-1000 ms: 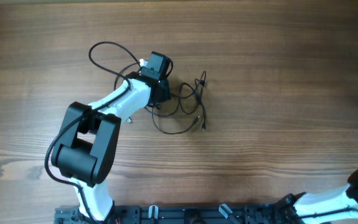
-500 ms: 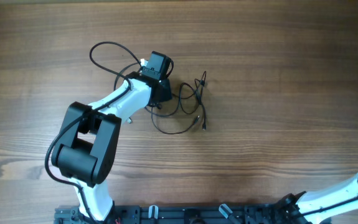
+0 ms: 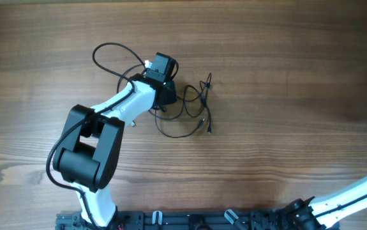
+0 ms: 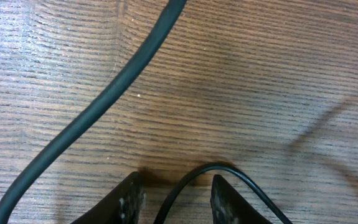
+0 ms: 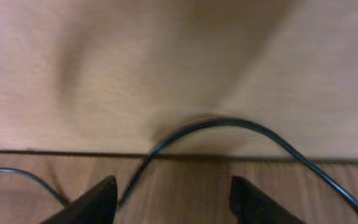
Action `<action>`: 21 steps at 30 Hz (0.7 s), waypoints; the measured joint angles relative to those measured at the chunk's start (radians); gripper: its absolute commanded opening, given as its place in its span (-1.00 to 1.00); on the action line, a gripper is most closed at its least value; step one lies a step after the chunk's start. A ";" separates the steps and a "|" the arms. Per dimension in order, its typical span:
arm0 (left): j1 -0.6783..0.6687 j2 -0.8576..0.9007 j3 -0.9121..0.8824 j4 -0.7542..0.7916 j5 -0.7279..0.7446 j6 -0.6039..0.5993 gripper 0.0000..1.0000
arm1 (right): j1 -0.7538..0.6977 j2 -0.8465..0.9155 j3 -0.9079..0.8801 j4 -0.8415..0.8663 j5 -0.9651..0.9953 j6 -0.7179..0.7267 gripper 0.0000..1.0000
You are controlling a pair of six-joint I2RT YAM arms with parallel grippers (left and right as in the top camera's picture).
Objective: Untangle cables
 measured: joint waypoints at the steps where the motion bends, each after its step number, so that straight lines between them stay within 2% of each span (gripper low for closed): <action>1: 0.000 0.000 0.000 0.000 0.001 0.000 -0.25 | 0.000 0.005 0.000 0.018 -0.008 0.002 -0.01; 6: 0.000 0.000 0.000 -0.001 0.014 0.000 -0.25 | 0.000 0.008 0.000 0.100 -0.020 0.009 0.03; 8: 0.000 0.000 0.000 -0.001 0.019 0.000 -0.26 | 0.000 0.008 0.000 0.114 -0.020 0.009 -0.05; 9: 0.000 0.000 0.000 -0.001 0.021 0.000 -0.26 | 0.000 0.008 0.000 0.121 -0.020 0.009 -0.15; 11: 0.000 0.000 0.000 -0.001 0.026 0.000 -0.26 | 0.000 0.008 0.000 0.131 -0.020 0.010 -0.64; 12: 0.000 0.000 0.000 -0.001 0.027 0.000 -0.27 | 0.000 0.008 0.000 0.135 -0.024 0.011 -0.79; 14: 0.000 0.000 0.000 -0.001 0.031 0.000 -0.27 | 0.000 0.008 0.000 0.148 -0.027 0.015 -0.91; 18: 0.000 -0.001 0.000 -0.001 0.035 0.000 -0.27 | 0.000 0.008 0.000 0.148 -0.035 0.012 -0.91; 21: 0.000 -0.001 0.001 -0.002 0.038 0.000 -0.27 | 0.000 0.008 0.002 0.050 -0.060 0.012 -0.91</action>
